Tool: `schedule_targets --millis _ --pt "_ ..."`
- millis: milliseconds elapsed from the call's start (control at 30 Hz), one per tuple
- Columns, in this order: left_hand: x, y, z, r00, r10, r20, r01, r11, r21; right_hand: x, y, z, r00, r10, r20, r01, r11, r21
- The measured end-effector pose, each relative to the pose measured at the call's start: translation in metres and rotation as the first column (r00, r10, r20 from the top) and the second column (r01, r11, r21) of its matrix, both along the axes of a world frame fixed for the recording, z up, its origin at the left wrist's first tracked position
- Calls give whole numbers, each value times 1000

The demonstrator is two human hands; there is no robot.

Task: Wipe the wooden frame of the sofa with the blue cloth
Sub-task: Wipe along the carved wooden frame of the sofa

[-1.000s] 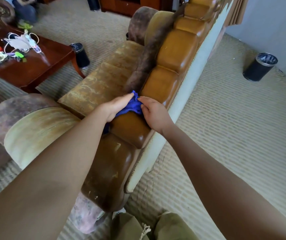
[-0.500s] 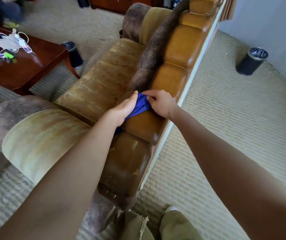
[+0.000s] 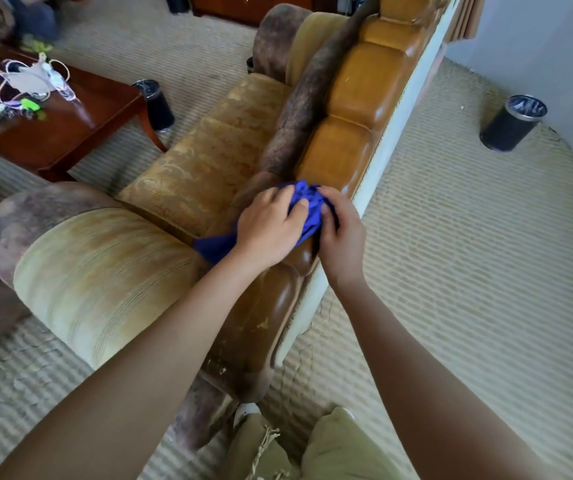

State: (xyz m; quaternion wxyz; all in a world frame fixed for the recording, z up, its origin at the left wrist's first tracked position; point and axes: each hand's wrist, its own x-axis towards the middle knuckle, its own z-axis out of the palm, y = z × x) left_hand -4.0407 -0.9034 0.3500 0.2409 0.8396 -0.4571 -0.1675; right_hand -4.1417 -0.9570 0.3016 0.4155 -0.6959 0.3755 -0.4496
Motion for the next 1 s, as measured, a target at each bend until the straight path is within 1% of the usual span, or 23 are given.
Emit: schedule_targets --millis 33,67,133,200,267,333,367,467,567,667,733,867,933,1000 --pt "-4 -4 1 991 -83 106 84 996 -2 -1 2 -2 996 -80 36 78 995 55" --pt "-6 -10 1 972 -155 174 154 988 18 -2 2 -4 987 -147 65 138 982 126" --pt "-7 -26 1 936 -274 221 252 960 124 -3 -3 -11 968 -241 70 215 941 262" --pt "-12 -42 -2 896 -377 235 319 914 251 -6 -11 -23 957 -286 45 246 887 392" --pt "-19 -55 -4 863 -446 238 354 869 345 -9 -16 -37 963 -266 36 209 828 520" --pt "-24 -63 -4 851 -466 240 351 846 401 -11 -14 -38 971 -219 94 112 767 632" --pt "-24 -65 -4 847 -472 245 346 839 419 -11 -13 -34 972 -199 128 67 750 658" --pt "-24 -63 -2 833 -488 262 352 832 429 -12 -10 -31 963 -189 193 -6 701 714" --pt "-25 -59 -2 826 -495 271 362 833 419 -12 2 -33 960 -167 226 -64 652 755" --pt "-24 -55 -2 797 -532 286 383 812 441 -16 15 -36 952 -139 274 -124 642 756" --pt "-23 -50 -1 786 -545 292 390 804 449 -20 22 -35 956 -114 272 -137 643 754" --pt "-20 -35 5 824 -493 278 353 831 429 -25 37 -24 966 -24 258 -180 653 736" --pt "-14 -26 7 856 -440 271 305 854 423 -27 46 -19 974 -7 225 -166 654 738" --pt "-6 -16 8 904 -359 234 246 882 403 -28 56 -14 982 -17 189 -129 670 731"
